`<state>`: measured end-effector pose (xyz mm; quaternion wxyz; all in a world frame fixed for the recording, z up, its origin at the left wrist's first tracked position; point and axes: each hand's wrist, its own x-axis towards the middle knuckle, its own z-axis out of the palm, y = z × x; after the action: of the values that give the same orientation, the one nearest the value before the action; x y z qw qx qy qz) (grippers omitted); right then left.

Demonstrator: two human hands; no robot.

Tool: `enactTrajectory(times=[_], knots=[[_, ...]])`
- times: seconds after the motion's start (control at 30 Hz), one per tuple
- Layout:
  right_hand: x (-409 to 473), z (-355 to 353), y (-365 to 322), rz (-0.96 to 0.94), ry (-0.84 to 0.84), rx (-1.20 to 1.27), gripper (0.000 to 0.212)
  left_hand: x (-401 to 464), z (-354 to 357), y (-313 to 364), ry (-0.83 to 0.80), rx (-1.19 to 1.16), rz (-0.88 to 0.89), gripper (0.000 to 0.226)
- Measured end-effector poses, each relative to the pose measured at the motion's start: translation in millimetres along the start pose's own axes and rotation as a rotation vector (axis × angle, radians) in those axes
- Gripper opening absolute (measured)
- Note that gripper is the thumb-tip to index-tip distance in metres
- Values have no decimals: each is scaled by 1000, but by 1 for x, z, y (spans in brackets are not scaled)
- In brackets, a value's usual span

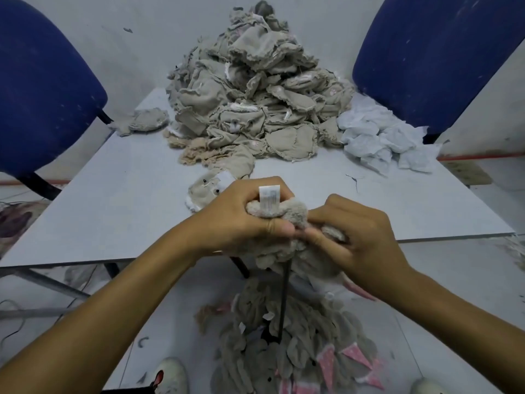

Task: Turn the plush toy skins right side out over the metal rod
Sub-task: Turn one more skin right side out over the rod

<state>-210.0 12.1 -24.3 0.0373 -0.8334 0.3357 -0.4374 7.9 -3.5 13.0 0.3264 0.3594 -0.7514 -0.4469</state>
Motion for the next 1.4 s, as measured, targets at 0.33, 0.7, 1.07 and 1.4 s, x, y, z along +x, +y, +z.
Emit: enactTrajectory(times=[0.33,0.7,1.07,1.4], knots=[[-23,23,12,19,-293,23,39,-1,18,-28,-122,387,-155,15],[58,-30,12,381,48,620,47,26,-30,19,401,-125,97,10],[50,39,55,316,-403,-256,27,61,-4,-40,266,947,117,19],[31,13,107,637,-197,-496,39,104,23,-31,8,709,-249,32]])
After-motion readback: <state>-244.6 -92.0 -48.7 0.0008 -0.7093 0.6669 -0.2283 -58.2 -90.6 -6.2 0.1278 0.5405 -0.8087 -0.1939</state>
